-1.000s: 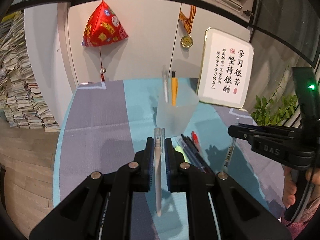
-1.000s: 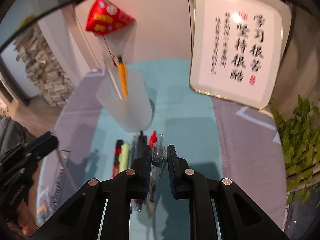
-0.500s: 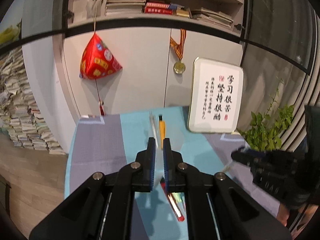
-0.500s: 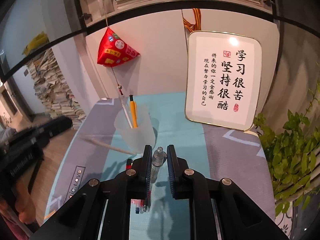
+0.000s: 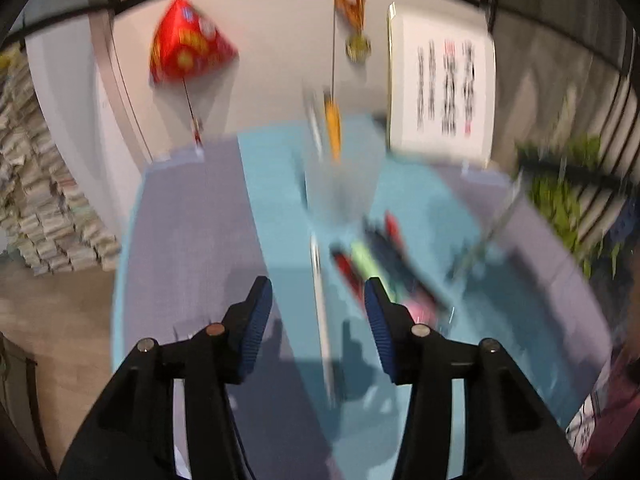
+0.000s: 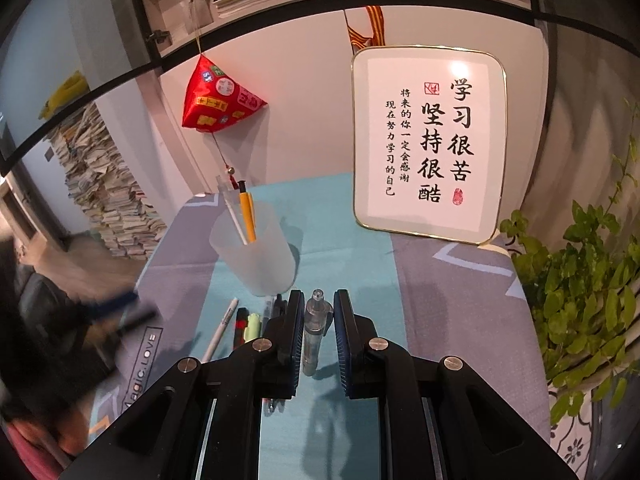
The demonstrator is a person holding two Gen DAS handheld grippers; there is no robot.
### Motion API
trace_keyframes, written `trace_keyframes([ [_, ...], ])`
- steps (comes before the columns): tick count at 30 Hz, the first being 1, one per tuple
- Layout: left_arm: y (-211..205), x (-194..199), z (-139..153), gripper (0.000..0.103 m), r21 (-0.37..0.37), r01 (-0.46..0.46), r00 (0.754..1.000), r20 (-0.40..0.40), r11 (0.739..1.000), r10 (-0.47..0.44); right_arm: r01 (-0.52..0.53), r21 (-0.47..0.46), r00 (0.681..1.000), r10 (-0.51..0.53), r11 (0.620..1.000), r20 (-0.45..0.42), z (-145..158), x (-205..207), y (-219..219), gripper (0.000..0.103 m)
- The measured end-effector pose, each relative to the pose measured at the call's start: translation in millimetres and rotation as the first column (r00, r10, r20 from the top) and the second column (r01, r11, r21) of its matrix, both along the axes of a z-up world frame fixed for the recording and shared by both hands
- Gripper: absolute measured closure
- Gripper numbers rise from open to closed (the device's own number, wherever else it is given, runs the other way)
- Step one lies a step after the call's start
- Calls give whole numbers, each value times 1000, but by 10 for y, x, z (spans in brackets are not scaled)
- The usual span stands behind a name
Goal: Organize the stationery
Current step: 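Carry the white pen and clear gel pen up toward the frosted cup, then lower the clear gel pen into the frosted cup and open the right tool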
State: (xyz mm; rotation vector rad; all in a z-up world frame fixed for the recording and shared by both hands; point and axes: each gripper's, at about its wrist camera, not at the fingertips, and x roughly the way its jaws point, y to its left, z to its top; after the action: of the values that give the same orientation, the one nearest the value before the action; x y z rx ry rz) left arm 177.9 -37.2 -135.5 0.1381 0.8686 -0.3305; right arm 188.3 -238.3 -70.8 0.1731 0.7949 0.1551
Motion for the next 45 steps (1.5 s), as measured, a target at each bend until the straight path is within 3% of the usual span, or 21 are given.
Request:
trace_keyframes([
  [2, 9, -73, -205, 57, -9, 17, 998, -63, 1000, -18, -2, 4, 1000, 2, 1000, -2, 1, 4, 4, 87],
  [7, -11, -200, -529, 59, 18, 29, 992, -126, 999, -26, -9, 7, 1000, 9, 1000, 1, 16, -25, 44, 87],
  [8, -12, -204, -554, 66, 16, 31, 991, -131, 999, -29, -11, 7, 1000, 11, 1000, 0, 16, -30, 54, 87],
  [9, -18, -230, -555, 82, 31, 27, 995, -101, 999, -24, -11, 7, 1000, 11, 1000, 0, 14, -33, 60, 87],
  [11, -25, -232, -563, 93, 26, 36, 995, -98, 999, -34, -10, 9, 1000, 10, 1000, -3, 8, -34, 71, 87],
  [16, -10, -248, -529, 94, 27, 24, 996, -82, 999, -22, -10, 10, 1000, 11, 1000, -14, 19, -40, 94, 87],
  [33, 139, -274, 199, 97, -27, -2, 993, 118, 1000, 5, -17, 6, 1000, 17, 1000, 10, 157, -34, 168, 87],
  [40, 198, -259, 345, 97, -35, -7, 989, 148, 999, 13, -20, 16, 999, 20, 1000, 25, 232, -12, 185, 87],
  [45, 229, -264, 434, 97, -33, -12, 986, 165, 999, 17, -23, 10, 997, 22, 1000, 73, 441, 92, 237, 87],
])
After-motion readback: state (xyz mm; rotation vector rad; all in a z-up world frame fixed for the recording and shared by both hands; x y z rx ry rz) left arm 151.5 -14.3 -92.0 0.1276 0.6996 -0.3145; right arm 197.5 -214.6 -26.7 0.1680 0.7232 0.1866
